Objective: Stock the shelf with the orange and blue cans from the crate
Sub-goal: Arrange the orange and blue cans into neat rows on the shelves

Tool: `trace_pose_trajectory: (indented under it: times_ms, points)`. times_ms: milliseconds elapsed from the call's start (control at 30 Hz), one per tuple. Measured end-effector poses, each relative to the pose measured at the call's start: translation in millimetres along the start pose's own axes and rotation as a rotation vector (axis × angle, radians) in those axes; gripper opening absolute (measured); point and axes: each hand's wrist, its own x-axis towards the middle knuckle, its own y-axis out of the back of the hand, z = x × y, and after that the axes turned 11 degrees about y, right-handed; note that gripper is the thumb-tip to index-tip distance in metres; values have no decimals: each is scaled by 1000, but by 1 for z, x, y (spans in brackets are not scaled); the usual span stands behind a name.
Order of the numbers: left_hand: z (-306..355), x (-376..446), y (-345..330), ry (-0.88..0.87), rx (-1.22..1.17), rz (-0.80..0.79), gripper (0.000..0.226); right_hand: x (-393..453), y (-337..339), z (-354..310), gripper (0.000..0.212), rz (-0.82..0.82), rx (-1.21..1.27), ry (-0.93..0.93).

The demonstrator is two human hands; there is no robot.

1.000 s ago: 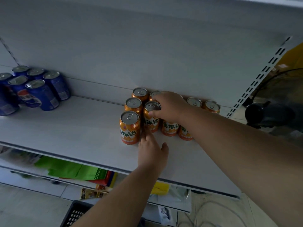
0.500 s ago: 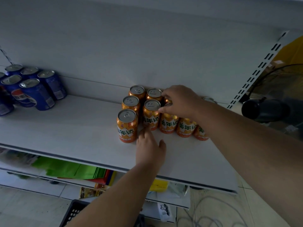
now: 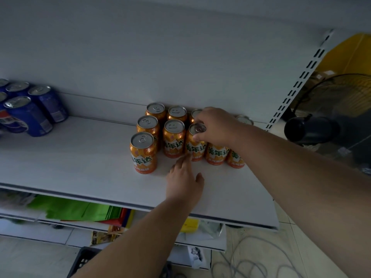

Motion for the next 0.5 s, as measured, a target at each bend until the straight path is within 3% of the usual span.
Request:
trace_pose_trajectory:
  times_ms: [200, 367, 500]
  points:
    - [4, -6, 5, 20, -12, 21, 66, -4, -1, -3, 40, 22, -56, 33]
    - [-1, -28, 15, 78, -46, 160, 57, -13, -6, -14, 58, 131, -50, 150]
    - [-10, -49, 21, 164, -126, 308, 45, -18, -14, -34, 60, 135, 60, 249]
